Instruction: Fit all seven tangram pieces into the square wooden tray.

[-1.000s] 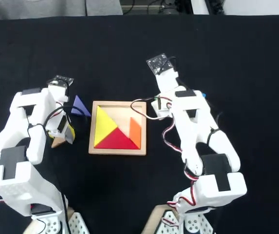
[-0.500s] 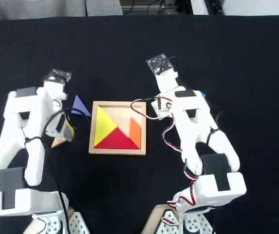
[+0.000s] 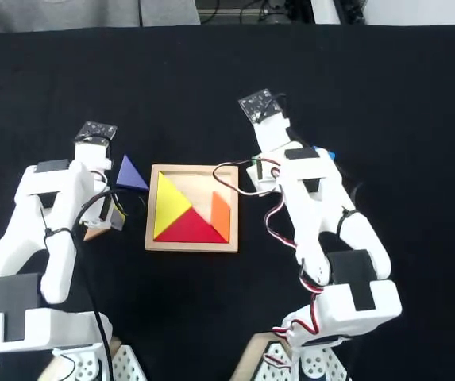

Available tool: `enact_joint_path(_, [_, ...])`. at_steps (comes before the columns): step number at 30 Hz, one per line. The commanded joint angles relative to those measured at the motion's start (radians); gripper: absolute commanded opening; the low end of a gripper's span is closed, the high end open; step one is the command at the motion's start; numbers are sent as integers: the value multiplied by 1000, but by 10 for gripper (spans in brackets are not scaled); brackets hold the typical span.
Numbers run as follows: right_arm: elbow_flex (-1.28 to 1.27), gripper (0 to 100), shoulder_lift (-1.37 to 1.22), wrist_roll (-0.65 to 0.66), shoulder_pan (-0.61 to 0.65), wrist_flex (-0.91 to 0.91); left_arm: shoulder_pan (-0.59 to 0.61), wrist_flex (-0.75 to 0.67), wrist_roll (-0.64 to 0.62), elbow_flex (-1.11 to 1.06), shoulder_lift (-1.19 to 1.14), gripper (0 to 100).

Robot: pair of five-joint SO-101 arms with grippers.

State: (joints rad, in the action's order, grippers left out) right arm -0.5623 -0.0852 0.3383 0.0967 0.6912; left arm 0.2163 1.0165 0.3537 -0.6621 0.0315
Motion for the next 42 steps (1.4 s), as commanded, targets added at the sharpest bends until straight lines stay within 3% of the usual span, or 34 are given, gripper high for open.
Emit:
enact_joint_path(1, [4, 11, 5, 12, -14, -18, 10, -11, -2, 30, -54, 220])
enact_joint_path(7, [4, 11, 5, 12, -15, -18, 31, 81, -2, 151, -181, 223])
enact_joint_path(16, [4, 11, 5, 12, -15, -18, 105, 75, -5, 186, -199, 220])
enact_joint_path(24, [5, 11, 5, 12, -15, -18, 36, 192, 2, 176, 101, 220])
enact_joint_path(29, [5, 11, 5, 12, -17, -18, -62, 213, 114, 88, 213, 220])
enact_joint_path(42, [5, 11, 5, 12, -17, -18, -71, -137, 75, -170, 219, 220])
